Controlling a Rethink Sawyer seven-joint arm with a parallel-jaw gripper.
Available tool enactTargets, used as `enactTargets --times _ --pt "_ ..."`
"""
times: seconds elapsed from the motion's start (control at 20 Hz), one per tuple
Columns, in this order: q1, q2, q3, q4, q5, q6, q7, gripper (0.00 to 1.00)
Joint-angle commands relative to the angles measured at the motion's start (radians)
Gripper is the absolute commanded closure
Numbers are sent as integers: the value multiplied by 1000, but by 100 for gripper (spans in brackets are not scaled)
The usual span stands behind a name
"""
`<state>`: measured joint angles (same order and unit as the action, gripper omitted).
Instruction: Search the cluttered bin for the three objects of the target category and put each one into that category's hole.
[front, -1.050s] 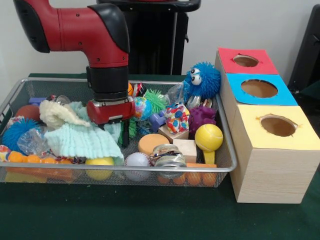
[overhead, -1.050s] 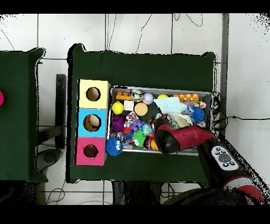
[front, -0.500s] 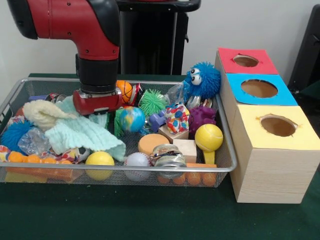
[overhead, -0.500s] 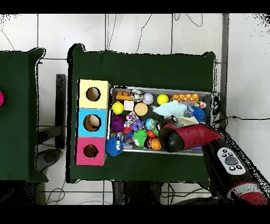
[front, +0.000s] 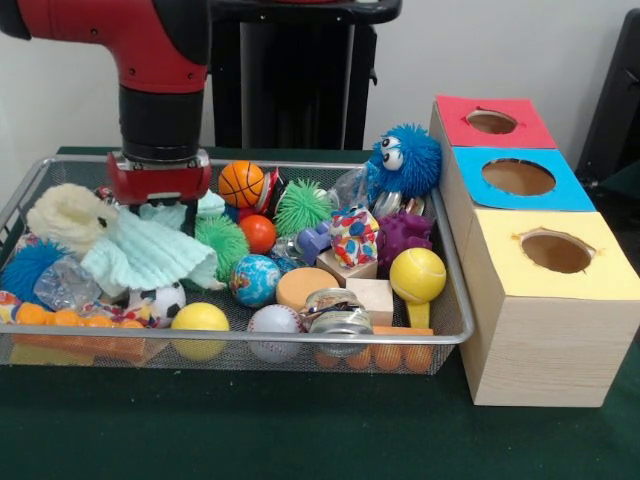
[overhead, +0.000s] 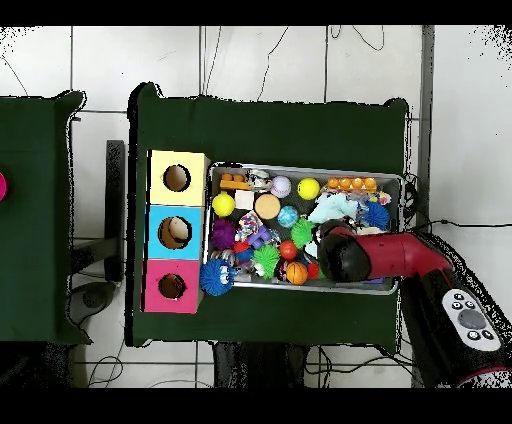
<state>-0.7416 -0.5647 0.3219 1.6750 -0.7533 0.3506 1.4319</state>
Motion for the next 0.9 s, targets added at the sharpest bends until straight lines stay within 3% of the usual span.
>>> enactTargets --times 0.05,0.25,0.9 --pt "-40 -69 125 21 54 162 -138 0" --pt "-70 -77 181 39 93 182 -143 0" --pt "-125 -85 265 87 138 202 -134 0"
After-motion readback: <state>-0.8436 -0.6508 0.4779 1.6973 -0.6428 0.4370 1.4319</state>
